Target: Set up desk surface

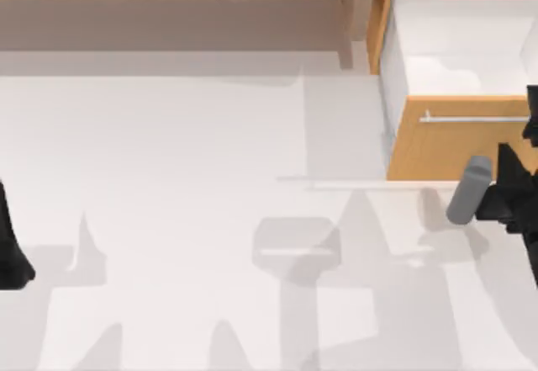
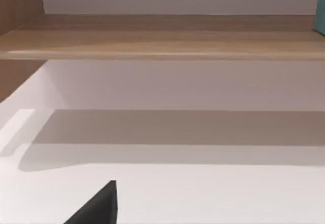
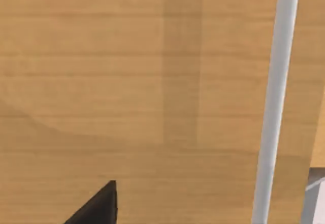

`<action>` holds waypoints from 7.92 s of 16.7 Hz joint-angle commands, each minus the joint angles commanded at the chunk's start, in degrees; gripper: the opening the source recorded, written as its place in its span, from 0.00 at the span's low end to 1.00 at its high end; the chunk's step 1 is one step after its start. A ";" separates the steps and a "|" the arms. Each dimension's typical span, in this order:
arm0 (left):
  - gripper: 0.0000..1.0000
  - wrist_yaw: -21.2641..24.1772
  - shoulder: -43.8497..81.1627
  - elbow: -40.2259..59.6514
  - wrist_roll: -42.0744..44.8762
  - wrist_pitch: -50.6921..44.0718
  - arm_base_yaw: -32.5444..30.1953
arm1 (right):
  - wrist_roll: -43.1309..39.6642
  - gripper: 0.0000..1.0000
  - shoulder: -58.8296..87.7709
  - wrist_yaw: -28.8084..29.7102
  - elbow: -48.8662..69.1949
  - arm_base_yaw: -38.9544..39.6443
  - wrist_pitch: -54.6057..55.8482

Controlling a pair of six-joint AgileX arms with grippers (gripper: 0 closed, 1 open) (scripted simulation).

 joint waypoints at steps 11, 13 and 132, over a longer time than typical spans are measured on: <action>1.00 0.00 0.00 0.00 0.00 0.00 0.00 | 0.00 0.62 0.27 -0.67 1.72 -0.68 -1.45; 1.00 0.00 0.00 0.00 0.00 0.00 0.00 | 0.00 0.47 0.27 -0.67 1.72 -0.68 -1.45; 1.00 0.00 0.00 0.00 0.00 0.00 0.00 | 36.14 1.00 15.80 6.04 54.35 19.71 -39.14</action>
